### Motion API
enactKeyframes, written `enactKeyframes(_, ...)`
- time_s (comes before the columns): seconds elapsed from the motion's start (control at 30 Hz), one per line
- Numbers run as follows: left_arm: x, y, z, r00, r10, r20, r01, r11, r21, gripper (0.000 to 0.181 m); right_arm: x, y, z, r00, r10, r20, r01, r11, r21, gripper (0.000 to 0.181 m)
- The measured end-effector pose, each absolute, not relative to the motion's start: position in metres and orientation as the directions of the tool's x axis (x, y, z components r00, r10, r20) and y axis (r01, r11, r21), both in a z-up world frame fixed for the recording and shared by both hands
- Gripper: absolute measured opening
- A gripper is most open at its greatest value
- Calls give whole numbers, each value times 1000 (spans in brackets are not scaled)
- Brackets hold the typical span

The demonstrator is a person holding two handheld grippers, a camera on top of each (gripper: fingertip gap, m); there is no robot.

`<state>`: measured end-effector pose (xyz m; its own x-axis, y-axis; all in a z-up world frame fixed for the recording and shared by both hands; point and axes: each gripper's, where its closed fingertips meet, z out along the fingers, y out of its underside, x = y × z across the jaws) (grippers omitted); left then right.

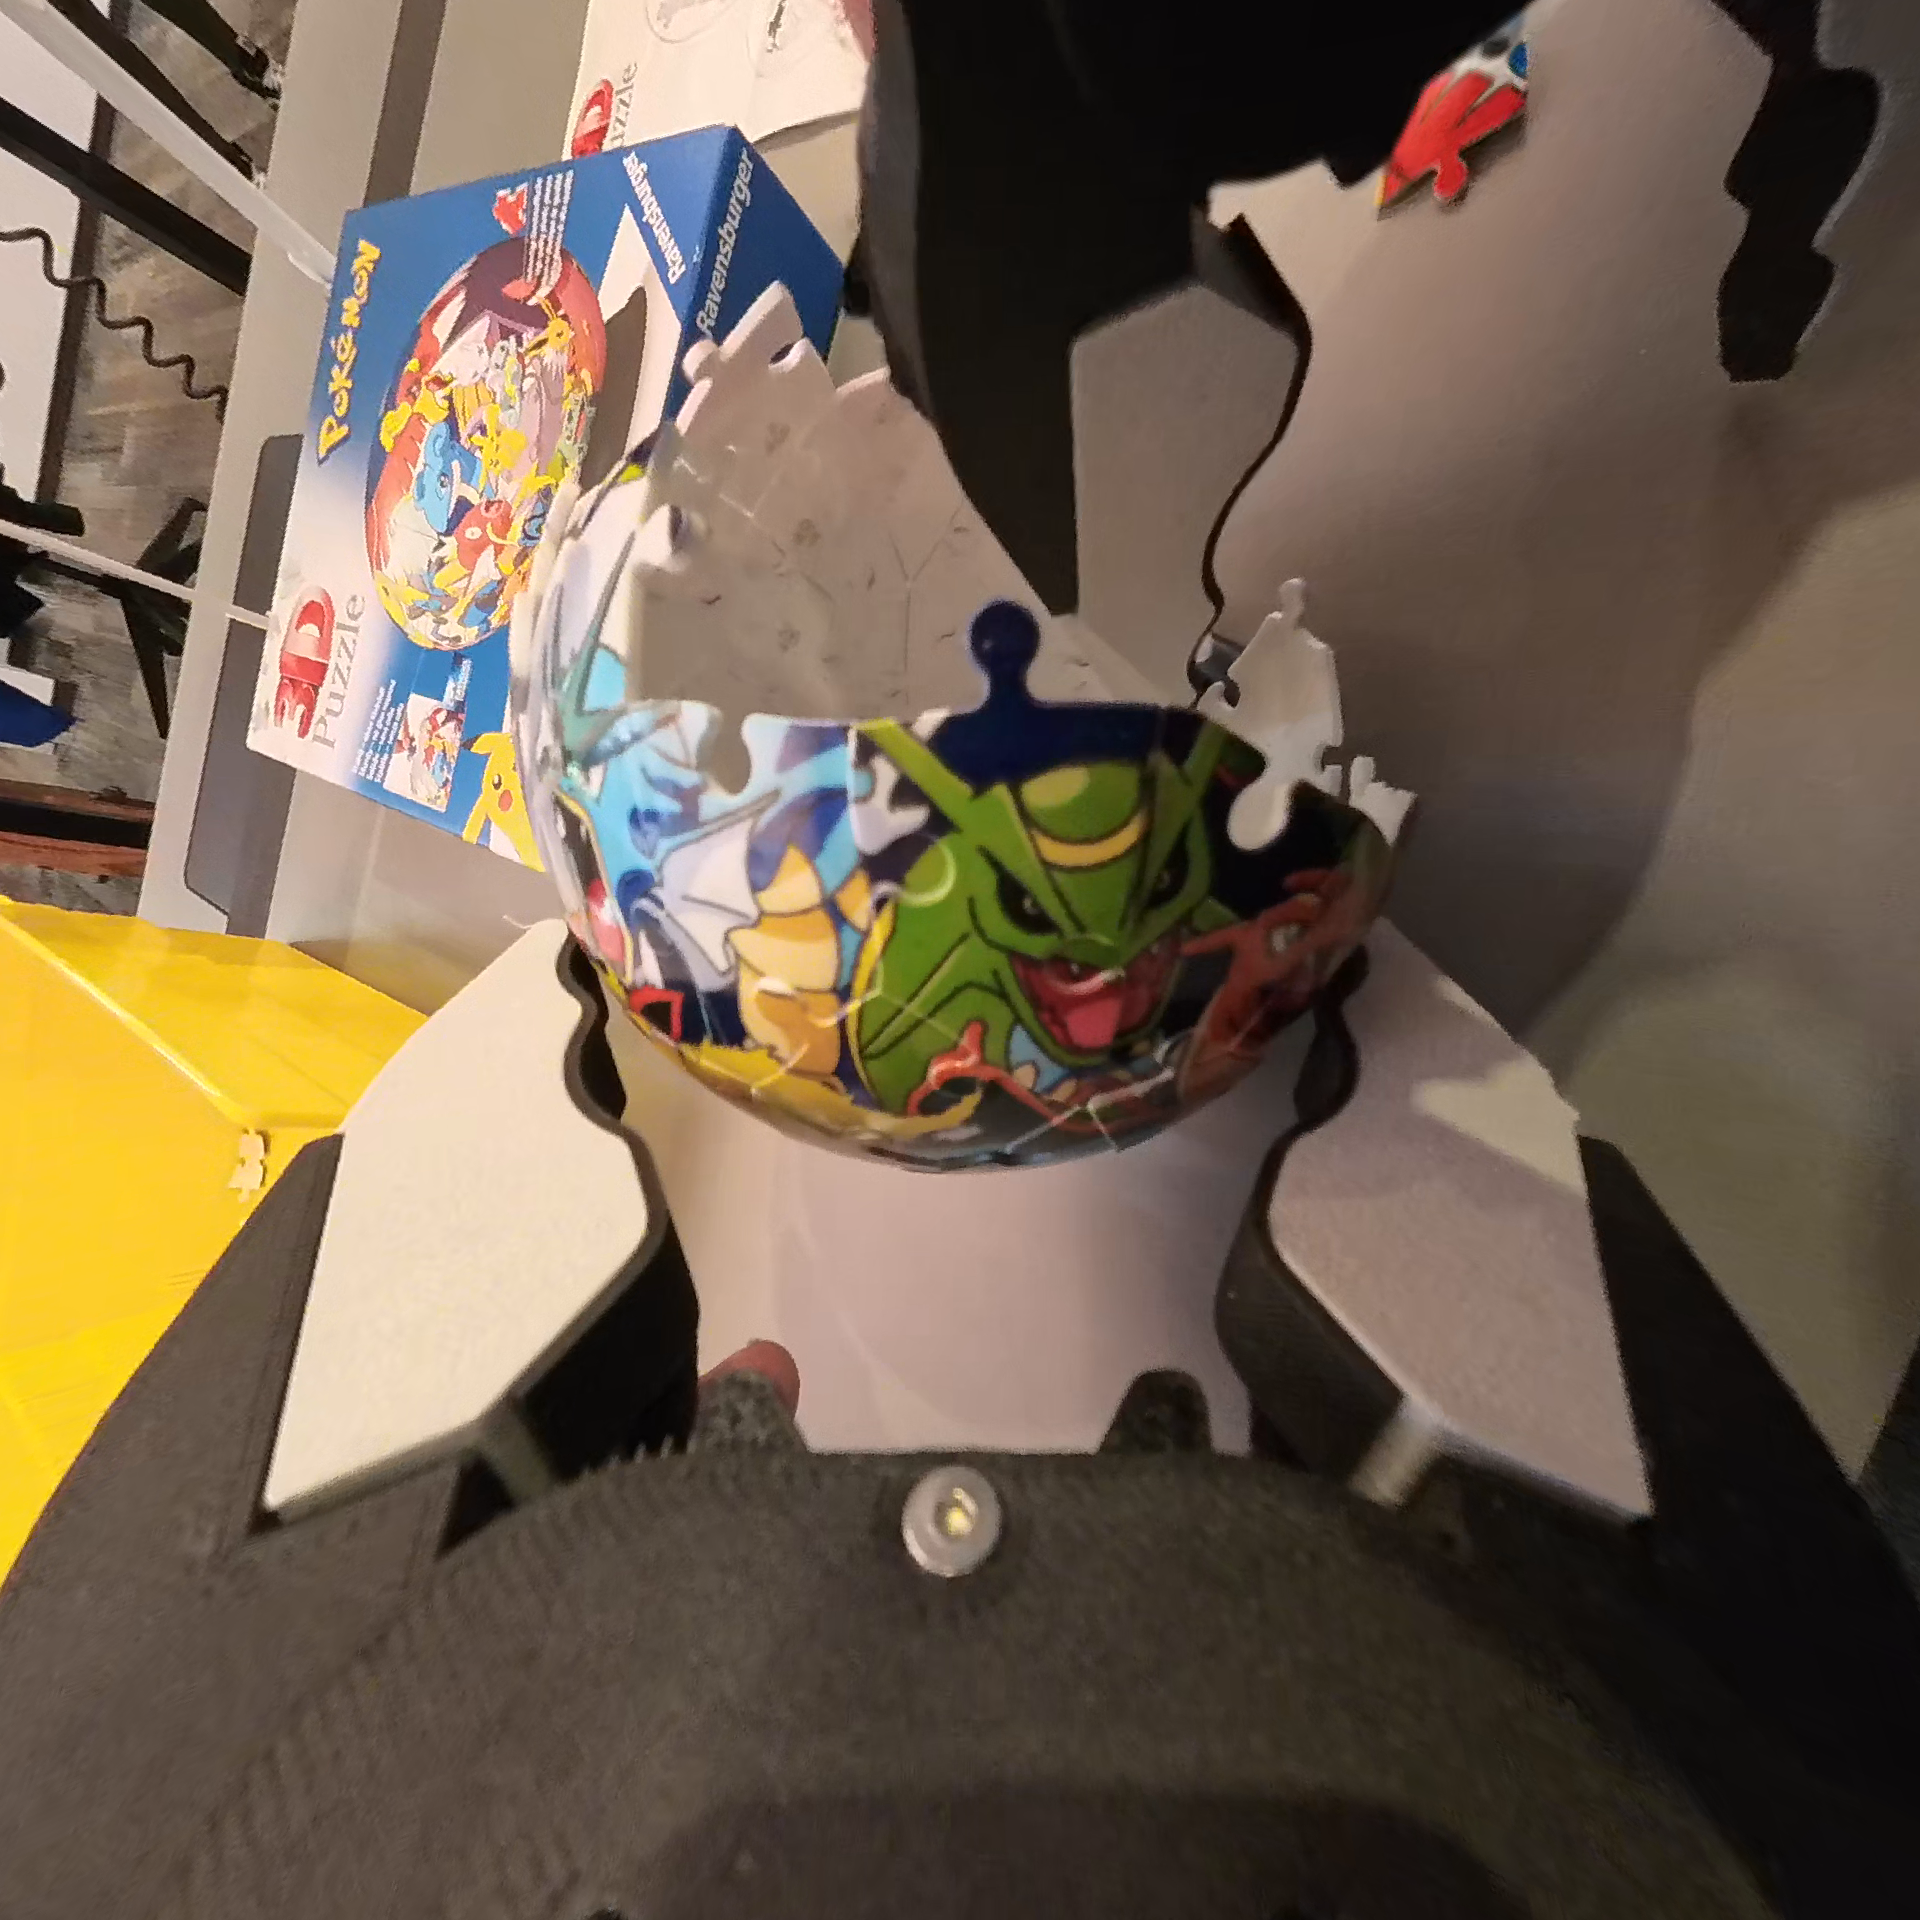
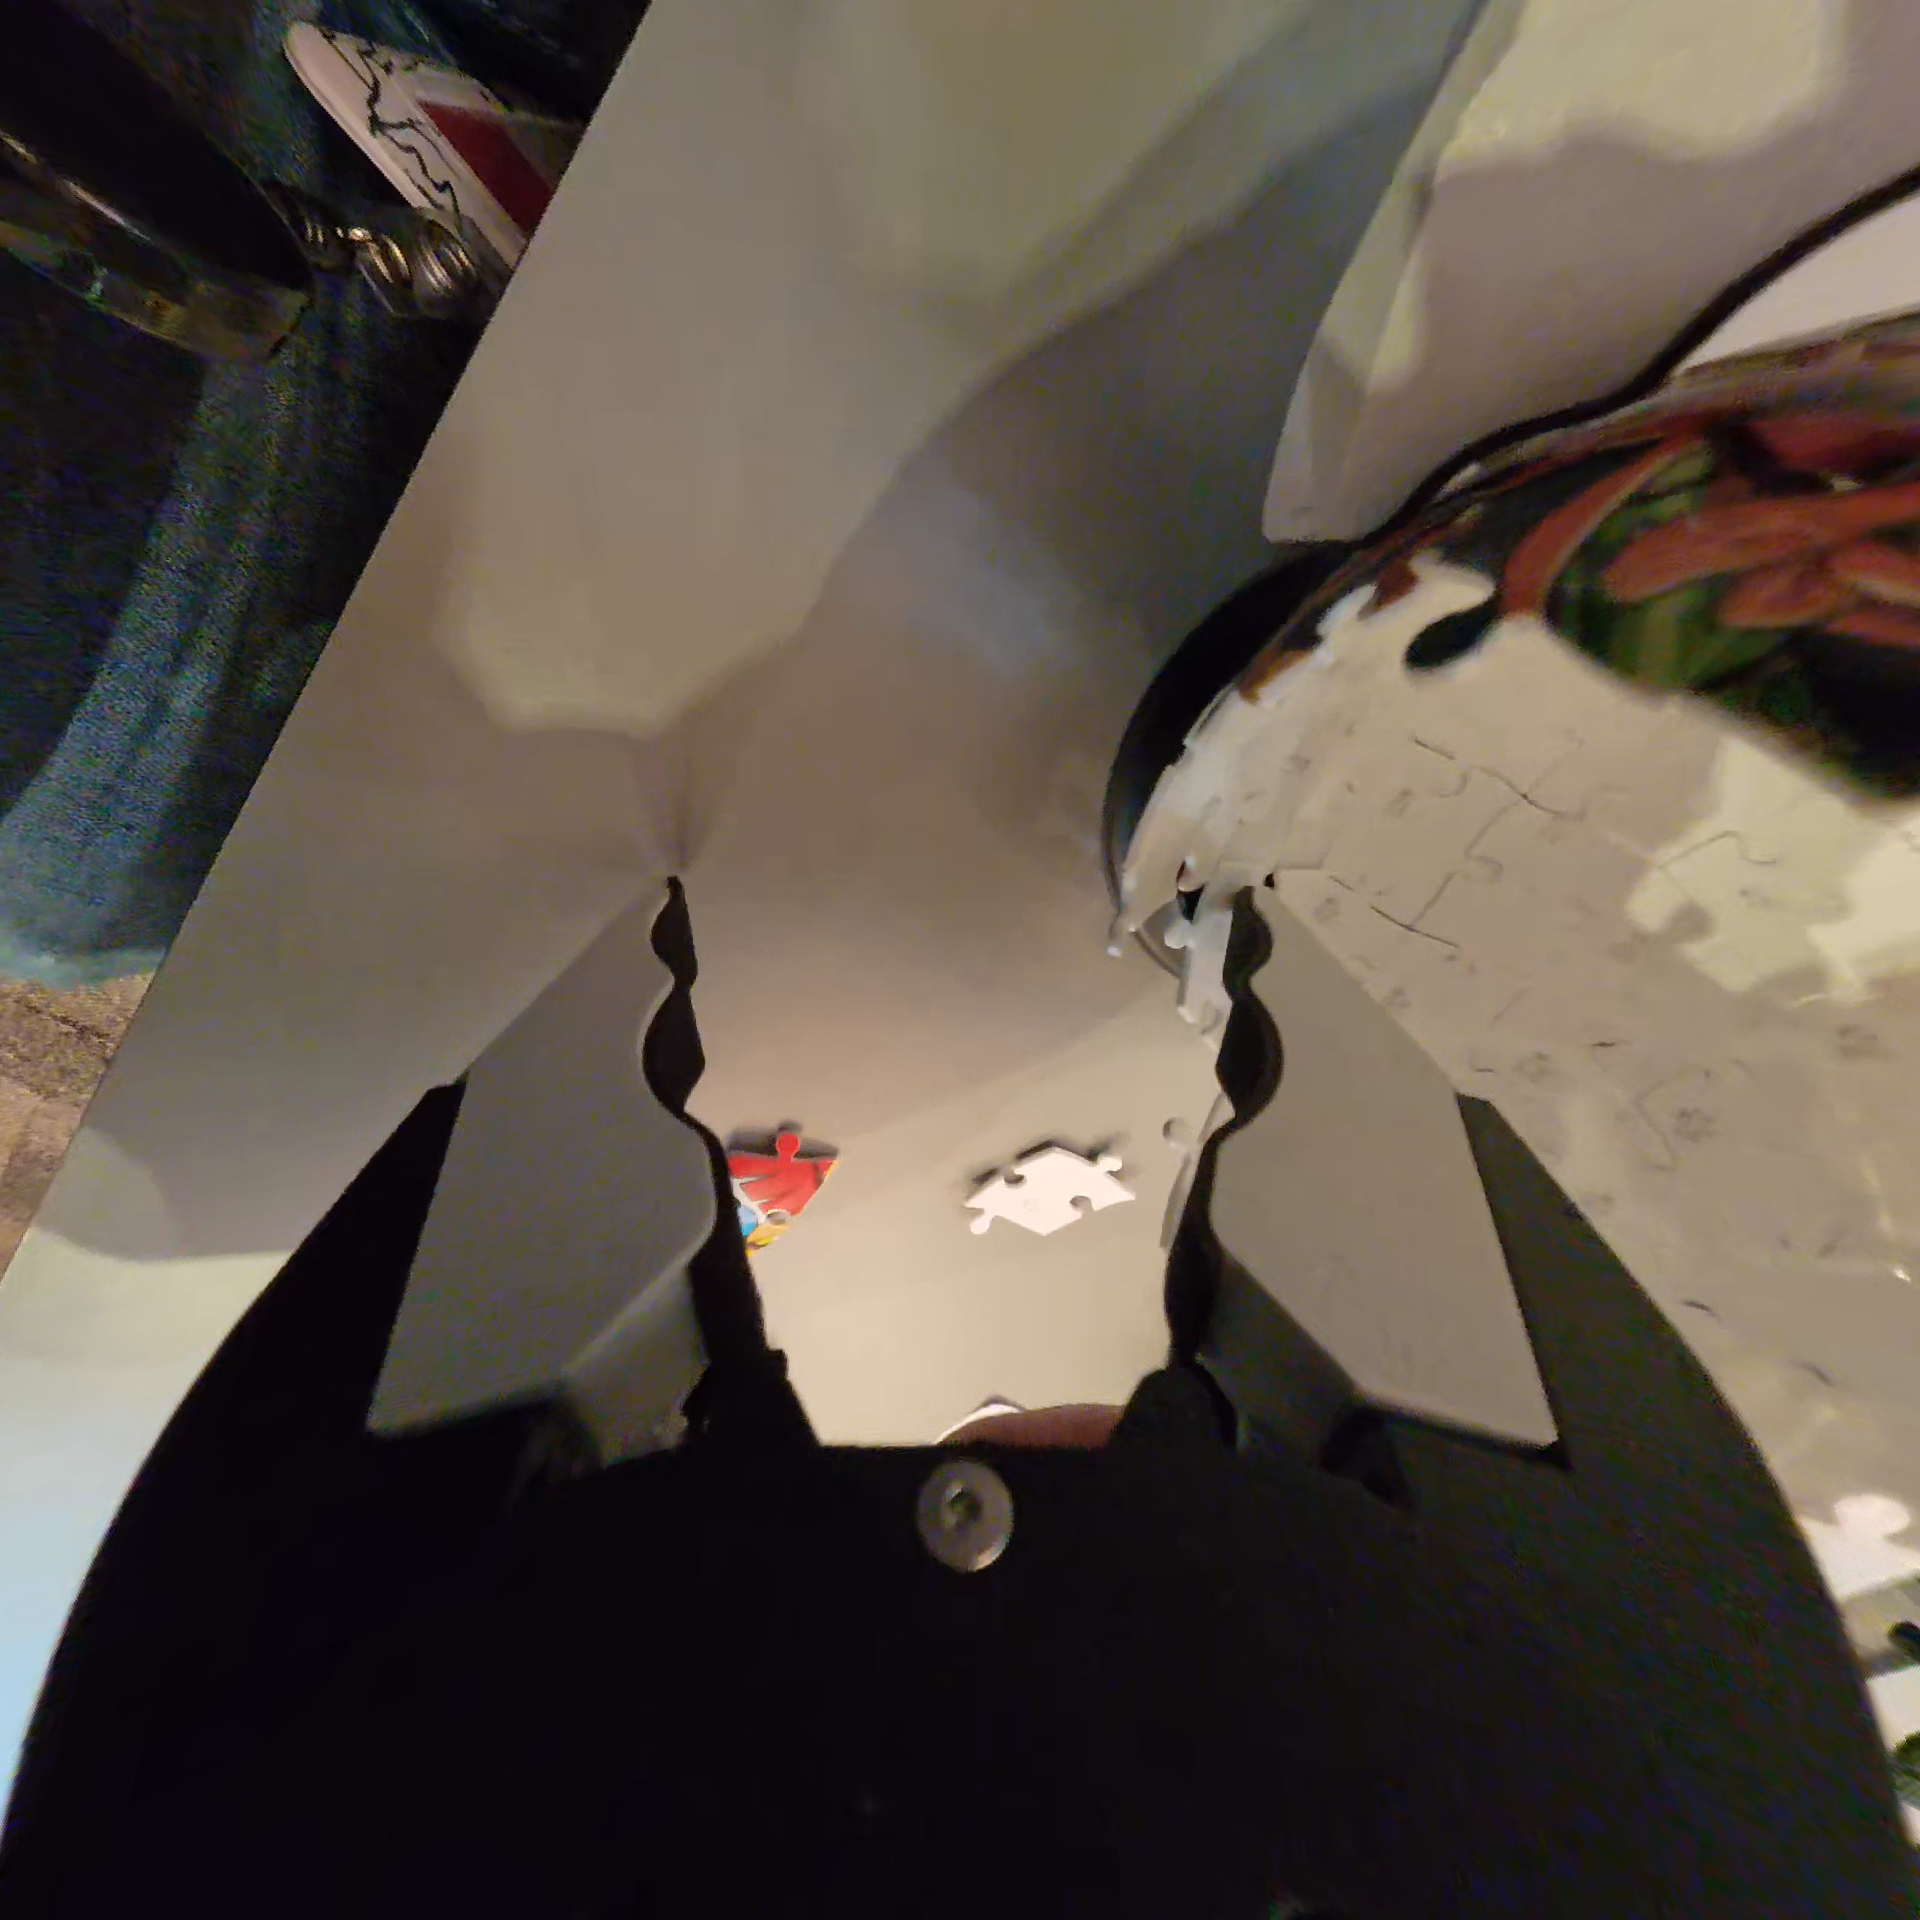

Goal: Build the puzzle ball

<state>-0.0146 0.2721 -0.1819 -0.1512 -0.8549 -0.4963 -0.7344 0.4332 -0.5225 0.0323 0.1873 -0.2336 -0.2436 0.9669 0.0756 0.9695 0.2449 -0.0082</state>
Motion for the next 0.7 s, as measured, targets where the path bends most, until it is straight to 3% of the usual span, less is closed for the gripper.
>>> enactKeyframes(0.27, -16, 275, -182, -149, -856, -494, -730, 433, -529, 124, 34, 191, -233, -240, 965, 102, 969, 244, -26, 91)
enactKeyframes(0.47, -10, 261, -183, -212, -914, -347, -639, 398, -658, 146, 33, 195, -233, -243, 963, 114, 967, 249, -45, 84)
enactKeyframes(0.7, 6, 253, -181, -308, -919, -246, -504, 377, -777, 140, 33, 195, -232, -233, 966, 113, 969, 241, -60, 83)
